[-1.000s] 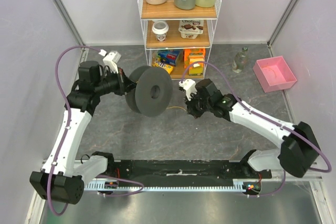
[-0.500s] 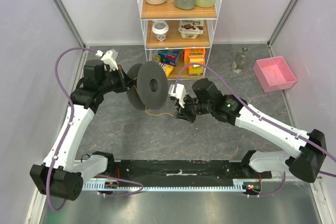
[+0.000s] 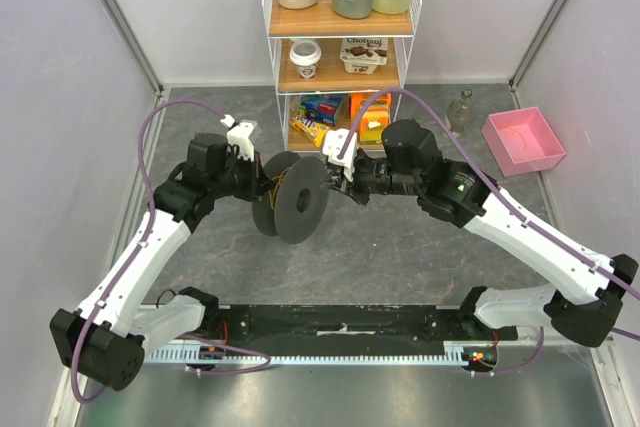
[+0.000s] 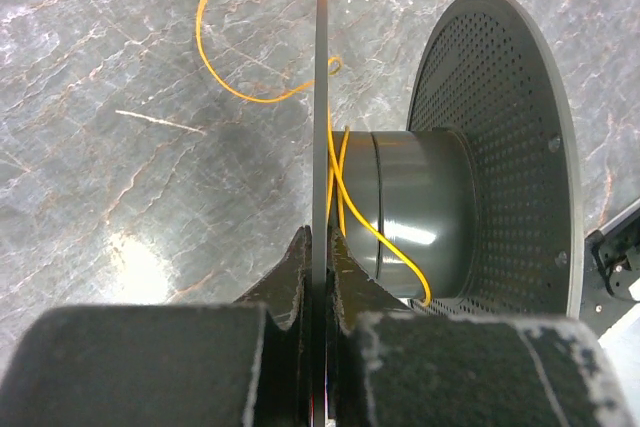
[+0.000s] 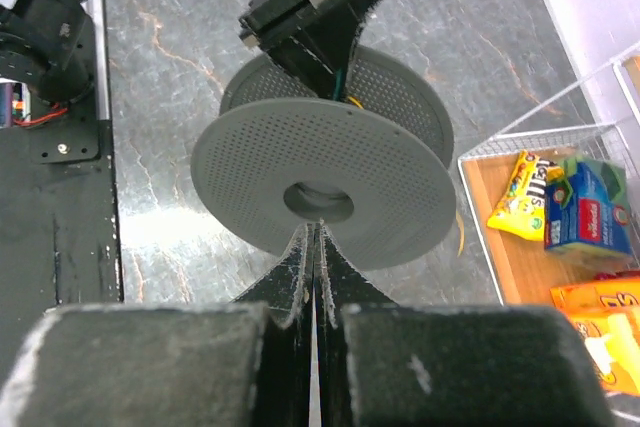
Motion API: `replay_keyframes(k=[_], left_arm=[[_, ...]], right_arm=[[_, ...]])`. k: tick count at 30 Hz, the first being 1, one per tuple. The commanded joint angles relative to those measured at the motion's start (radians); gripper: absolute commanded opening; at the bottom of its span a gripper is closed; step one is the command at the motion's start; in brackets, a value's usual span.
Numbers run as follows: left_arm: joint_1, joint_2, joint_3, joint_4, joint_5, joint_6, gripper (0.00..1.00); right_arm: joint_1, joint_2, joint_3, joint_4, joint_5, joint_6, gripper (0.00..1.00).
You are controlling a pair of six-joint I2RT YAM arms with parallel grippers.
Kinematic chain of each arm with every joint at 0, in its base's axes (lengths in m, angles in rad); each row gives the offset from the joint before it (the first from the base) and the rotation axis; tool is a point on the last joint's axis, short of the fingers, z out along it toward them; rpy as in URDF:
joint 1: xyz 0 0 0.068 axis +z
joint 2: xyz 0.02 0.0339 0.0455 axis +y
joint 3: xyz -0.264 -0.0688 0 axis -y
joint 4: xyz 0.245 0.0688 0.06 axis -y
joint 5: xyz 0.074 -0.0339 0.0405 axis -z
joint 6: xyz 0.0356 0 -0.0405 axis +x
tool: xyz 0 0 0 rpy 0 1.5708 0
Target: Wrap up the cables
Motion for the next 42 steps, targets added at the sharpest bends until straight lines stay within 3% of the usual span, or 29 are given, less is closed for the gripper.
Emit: replay_keyframes(k=[1,3,4,8,11,15,18,21,24,31,42], left_arm=[[0.007,-0.041,0.015,0.071,-0.044,0.040,0.02],[0.013,-0.040,0.017,0.096,-0.066,0.036,0.02],[0.015,-0.035,0.020,0.102,-0.060,0.048,0.02],[0.029,-0.058,0.029,0.107,0.075,0.165,0.02],[0.035,-0.090,0.075,0.023,0.211,0.332,0.02],[0.041,-0.090,0.190,-0.150,0.293,0.464,0.02],[0.047,-0.095,0.254,-0.180,0.359,0.411,0.02],[0.047,-0.060,0.359,-0.186,0.437,0.311,0.02],[0.049,-0.024,0.454,-0.204,0.556,0.271,0.02],[0.047,0.029,0.600,-0.316,0.629,0.317,0.02],[0.049,0.029,0.607,-0.286,0.665,0.257,0.02]], right_arm=[[-0.005,-0.024,-0.074,0.016,0.076,0.054,0.02],[-0.014,-0.064,-0.189,0.068,0.108,0.089,0.40],[-0.034,-0.067,-0.226,0.083,0.106,0.097,0.53],[-0.220,-0.003,-0.248,0.097,-0.040,0.097,0.77],[-0.366,0.031,-0.226,0.100,-0.134,0.036,0.80],[-0.492,0.024,-0.270,0.120,-0.303,0.007,0.84],[-0.506,-0.033,-0.385,0.248,-0.357,0.078,0.84],[-0.506,-0.151,-0.572,0.541,-0.340,0.189,0.89],[-0.505,-0.186,-0.649,0.651,-0.321,0.162,0.94],[-0.505,-0.185,-0.639,0.573,-0.421,-0.107,0.96],[-0.454,-0.171,-0.605,0.407,-0.533,-0.223,0.93]])
